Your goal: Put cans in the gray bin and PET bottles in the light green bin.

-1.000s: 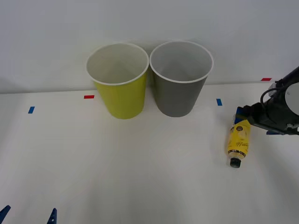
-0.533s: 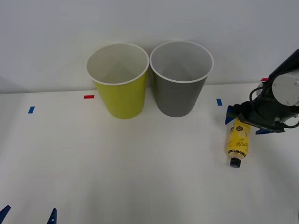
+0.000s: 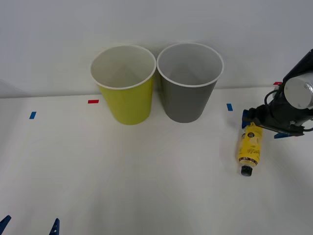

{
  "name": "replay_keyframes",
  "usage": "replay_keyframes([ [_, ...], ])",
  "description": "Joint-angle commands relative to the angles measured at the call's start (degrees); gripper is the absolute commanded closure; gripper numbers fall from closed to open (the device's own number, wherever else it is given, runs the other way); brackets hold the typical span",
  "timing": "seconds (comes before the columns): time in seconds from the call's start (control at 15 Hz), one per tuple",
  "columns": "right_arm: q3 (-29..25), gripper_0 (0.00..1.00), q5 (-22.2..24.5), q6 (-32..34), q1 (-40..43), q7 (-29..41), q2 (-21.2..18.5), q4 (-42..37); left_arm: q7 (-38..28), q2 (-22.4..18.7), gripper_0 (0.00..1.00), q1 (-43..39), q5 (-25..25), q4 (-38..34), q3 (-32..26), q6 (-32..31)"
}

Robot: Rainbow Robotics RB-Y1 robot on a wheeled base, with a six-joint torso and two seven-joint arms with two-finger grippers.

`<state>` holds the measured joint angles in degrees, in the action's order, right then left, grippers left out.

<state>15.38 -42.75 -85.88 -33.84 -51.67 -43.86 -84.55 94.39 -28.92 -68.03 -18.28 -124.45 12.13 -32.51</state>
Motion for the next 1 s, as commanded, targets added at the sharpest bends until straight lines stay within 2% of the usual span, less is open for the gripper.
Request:
replay_keyframes([
  [0.07, 0.44, 0.00, -0.49, 0.27, 0.00, -0.01, 0.62, 1.93, 0.00, 0.00, 0.00, 0.00, 0.00, 0.00, 0.00, -0.01],
  [0.27, 2.20, 0.00, -0.93, 1.77, 0.00, 0.87, 0.62, 2.81, 0.00, 0.00, 0.00, 0.00, 0.00, 0.00, 0.00, -0.01],
  [0.8, 2.20, 0.00, -1.02, 3.44, 0.00, 0.95, 0.62, 6.07, 0.00, 0.00, 0.00, 0.00, 0.00, 0.00, 0.00, -0.01],
  [1.0, 2.20, 0.00, -0.93, 5.55, 0.00, 1.39, 2.20, 7.38, 0.00, 0.00, 0.00, 0.00, 0.00, 0.00, 0.00, -0.01],
])
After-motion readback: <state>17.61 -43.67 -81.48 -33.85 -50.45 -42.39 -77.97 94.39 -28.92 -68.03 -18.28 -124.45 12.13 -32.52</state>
